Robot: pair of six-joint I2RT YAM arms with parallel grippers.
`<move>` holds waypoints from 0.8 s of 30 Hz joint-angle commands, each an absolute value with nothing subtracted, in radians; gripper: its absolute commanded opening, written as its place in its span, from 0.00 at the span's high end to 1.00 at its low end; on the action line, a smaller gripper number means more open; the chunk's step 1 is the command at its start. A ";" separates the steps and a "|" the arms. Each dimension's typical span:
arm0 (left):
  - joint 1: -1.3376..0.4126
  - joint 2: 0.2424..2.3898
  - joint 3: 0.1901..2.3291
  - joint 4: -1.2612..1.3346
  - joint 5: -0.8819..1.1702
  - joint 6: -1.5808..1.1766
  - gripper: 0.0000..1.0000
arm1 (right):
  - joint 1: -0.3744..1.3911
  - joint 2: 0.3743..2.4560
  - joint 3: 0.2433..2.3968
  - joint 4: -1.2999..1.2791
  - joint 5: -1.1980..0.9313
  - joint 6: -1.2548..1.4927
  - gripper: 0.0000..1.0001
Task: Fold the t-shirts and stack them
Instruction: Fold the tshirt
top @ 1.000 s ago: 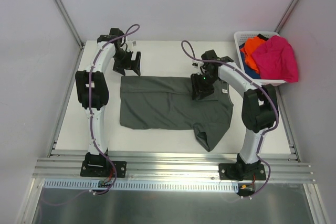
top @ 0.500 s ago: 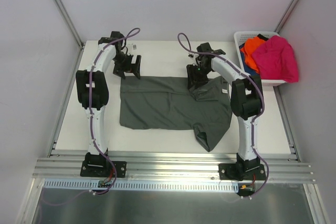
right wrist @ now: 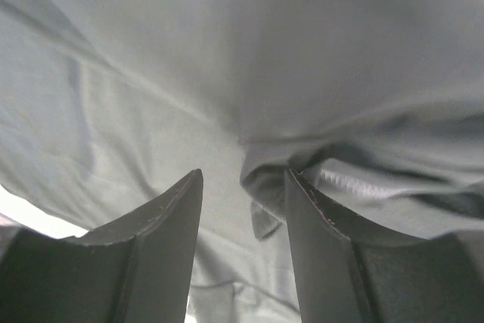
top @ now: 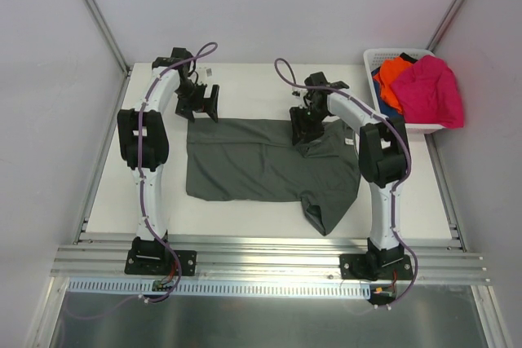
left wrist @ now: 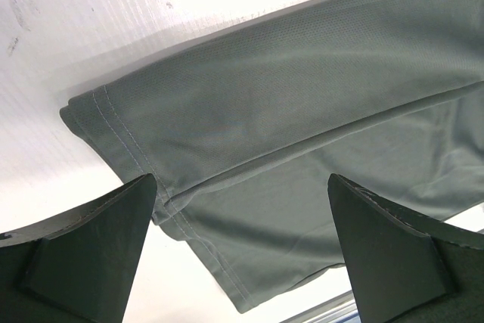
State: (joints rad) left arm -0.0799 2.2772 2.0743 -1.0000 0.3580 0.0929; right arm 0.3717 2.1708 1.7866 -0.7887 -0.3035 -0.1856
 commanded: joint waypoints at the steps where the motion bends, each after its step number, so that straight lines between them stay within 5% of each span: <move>1: -0.089 2.233 2.121 -1.009 0.373 0.091 0.02 | 0.405 2.050 1.727 -0.813 -0.319 -0.167 0.49; 24: -0.094 2.224 2.135 -1.009 0.391 0.083 0.01 | 0.394 1.977 1.640 -0.772 -0.218 -0.236 0.46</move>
State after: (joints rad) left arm -0.0799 2.2772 2.1124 -0.9997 0.3664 0.0883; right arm 0.4305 1.9793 1.6180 -0.7879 -0.2611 -0.1879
